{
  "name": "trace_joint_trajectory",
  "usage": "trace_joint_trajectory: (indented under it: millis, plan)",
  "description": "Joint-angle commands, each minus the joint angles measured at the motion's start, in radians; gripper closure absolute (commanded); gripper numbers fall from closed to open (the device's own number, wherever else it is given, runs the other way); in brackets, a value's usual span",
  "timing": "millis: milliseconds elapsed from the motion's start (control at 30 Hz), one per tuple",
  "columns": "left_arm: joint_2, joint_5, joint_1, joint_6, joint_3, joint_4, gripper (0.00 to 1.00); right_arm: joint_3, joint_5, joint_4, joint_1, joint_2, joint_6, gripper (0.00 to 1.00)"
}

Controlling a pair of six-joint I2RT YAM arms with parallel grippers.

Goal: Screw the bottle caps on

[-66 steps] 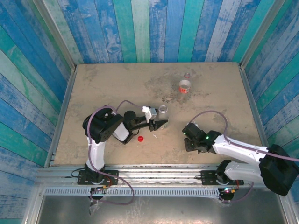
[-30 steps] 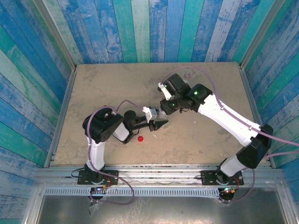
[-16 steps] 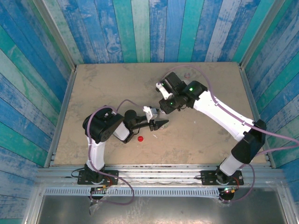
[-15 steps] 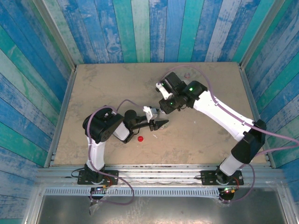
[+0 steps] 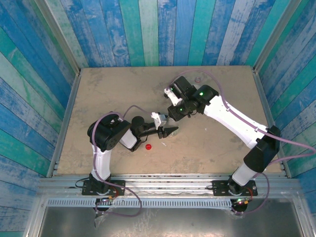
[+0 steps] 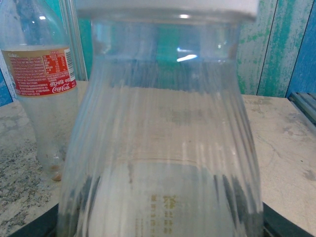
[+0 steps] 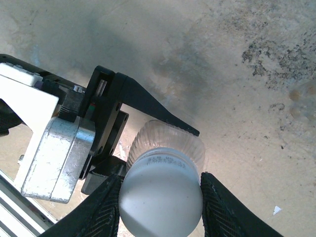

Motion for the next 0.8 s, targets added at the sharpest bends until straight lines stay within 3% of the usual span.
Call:
trace_joint_trajectory:
  millis: [0, 767]
  plan:
    - [0.042, 0.007, -0.008, -0.010, -0.002, -0.084, 0.39, 0.003, -0.007, -0.032, 0.015, 0.010, -0.014, 0.57]
    - [0.033, 0.014, -0.008, 0.005, 0.000, -0.113, 0.39, 0.129, 0.051, -0.174, 0.043, 0.123, -0.025, 0.57]
